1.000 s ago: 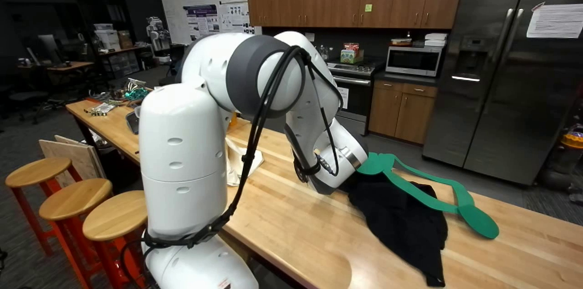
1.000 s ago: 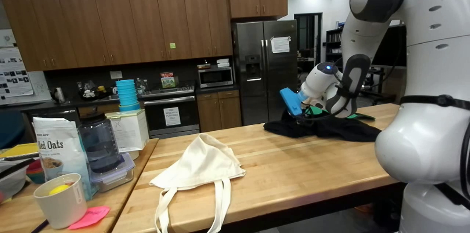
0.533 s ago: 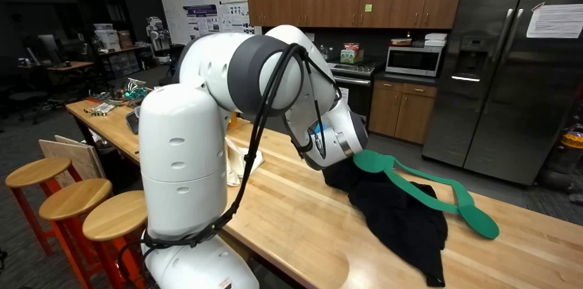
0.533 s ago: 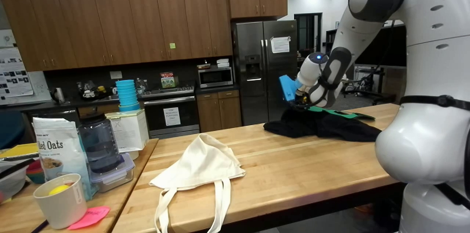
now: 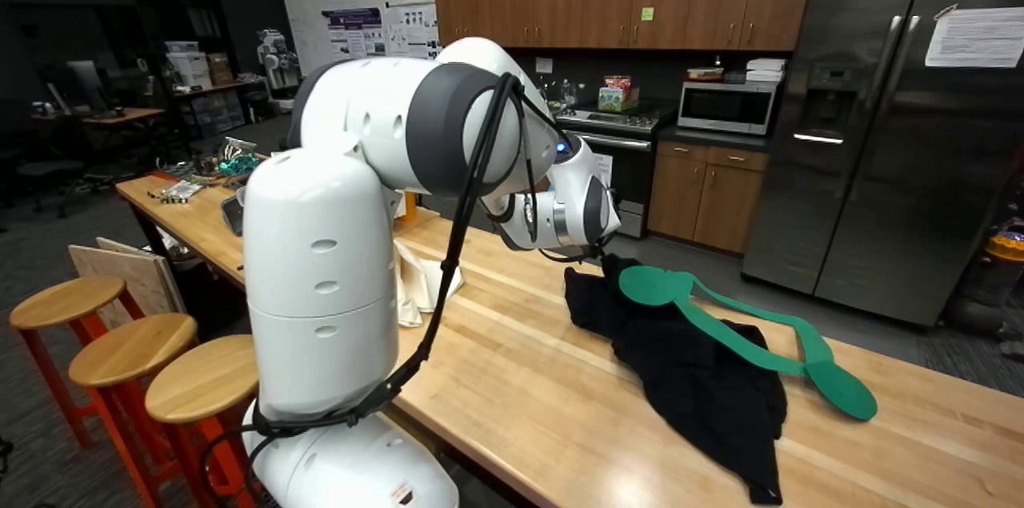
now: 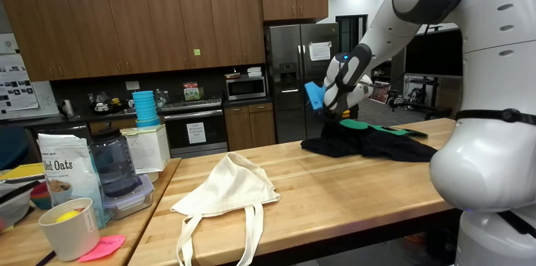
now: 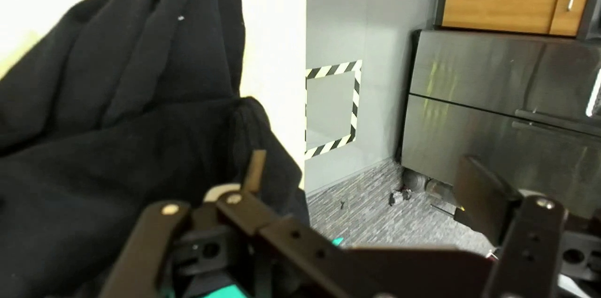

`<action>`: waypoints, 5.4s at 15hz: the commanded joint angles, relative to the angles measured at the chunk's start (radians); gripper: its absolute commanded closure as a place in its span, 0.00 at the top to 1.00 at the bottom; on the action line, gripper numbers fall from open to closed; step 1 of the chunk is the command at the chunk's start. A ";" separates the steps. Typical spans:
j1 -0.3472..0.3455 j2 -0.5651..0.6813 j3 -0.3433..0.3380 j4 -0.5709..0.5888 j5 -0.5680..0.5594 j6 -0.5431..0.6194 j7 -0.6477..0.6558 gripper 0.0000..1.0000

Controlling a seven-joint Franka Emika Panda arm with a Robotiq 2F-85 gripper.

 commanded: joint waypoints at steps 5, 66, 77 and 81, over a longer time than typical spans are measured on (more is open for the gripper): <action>0.059 -0.002 -0.022 0.121 0.384 -0.225 -0.394 1.00; 0.153 0.373 -0.178 0.552 0.233 -0.815 -0.176 0.02; 0.280 0.244 -0.137 0.424 0.168 -0.707 -0.213 0.02; 0.336 0.231 -0.108 0.394 0.140 -0.707 -0.183 0.02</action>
